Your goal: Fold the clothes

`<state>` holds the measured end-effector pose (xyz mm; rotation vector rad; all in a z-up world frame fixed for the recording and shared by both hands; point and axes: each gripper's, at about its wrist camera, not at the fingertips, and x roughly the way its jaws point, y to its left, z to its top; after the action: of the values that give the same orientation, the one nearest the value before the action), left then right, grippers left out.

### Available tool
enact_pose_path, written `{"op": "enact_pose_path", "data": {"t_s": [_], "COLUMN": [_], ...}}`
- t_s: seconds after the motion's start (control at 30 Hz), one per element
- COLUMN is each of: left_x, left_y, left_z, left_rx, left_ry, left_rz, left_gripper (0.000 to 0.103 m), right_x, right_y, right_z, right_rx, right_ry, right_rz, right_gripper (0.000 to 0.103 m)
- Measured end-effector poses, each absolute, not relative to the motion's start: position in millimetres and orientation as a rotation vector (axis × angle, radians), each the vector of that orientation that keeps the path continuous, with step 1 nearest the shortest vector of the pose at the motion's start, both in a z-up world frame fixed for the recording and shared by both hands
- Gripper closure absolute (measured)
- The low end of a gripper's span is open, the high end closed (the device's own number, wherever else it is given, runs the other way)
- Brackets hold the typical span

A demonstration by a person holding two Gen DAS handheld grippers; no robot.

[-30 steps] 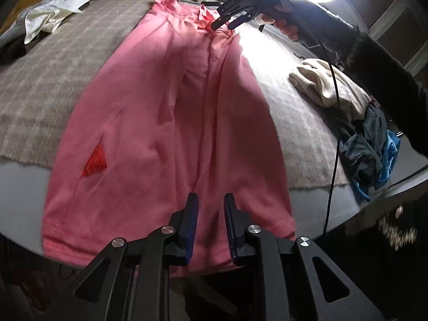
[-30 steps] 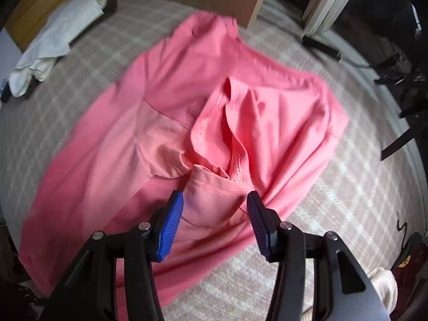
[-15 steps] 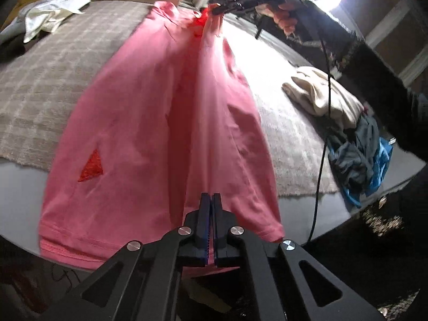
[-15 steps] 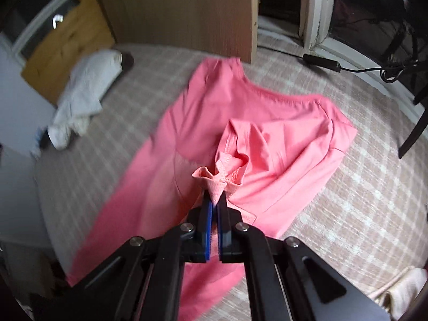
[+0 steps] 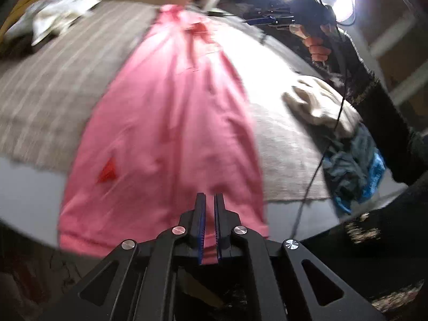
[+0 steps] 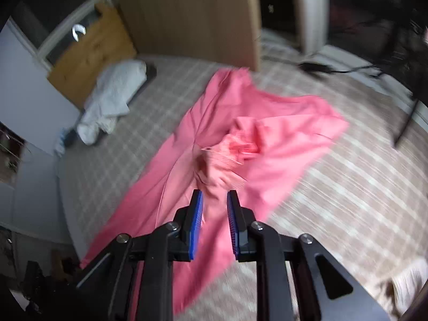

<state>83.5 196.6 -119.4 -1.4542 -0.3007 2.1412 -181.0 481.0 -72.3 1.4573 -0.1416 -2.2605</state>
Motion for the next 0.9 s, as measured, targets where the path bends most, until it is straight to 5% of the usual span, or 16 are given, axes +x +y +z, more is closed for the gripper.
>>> {"op": "enact_pose_path", "data": {"t_s": [0.23,0.4,0.53,0.9], "left_x": [30,-23,-87,-218], "left_y": [229,245,261,310], "left_z": [-98,-100,-94,-118], "left_rx": [-1.362,-1.369,-1.317,-1.279], "left_ry": [-0.145,-0.152,-0.074,0.153], "left_rz": [2.132,2.107,2.163,2.240], "left_gripper": [0.092,0.092,0.083,0.079], "right_x": [-201,-255,-290,-296], "right_y": [537,558,566,497], "right_z": [-92,-143,-160,-139], "right_rx": [1.519,1.586,1.565,1.441], "right_ry": [-0.138,-0.320,-0.377,-0.057], "right_rz": [-2.413,-2.414,-2.442,-2.285], "right_gripper": [0.082,0.081,0.067,0.067]}}
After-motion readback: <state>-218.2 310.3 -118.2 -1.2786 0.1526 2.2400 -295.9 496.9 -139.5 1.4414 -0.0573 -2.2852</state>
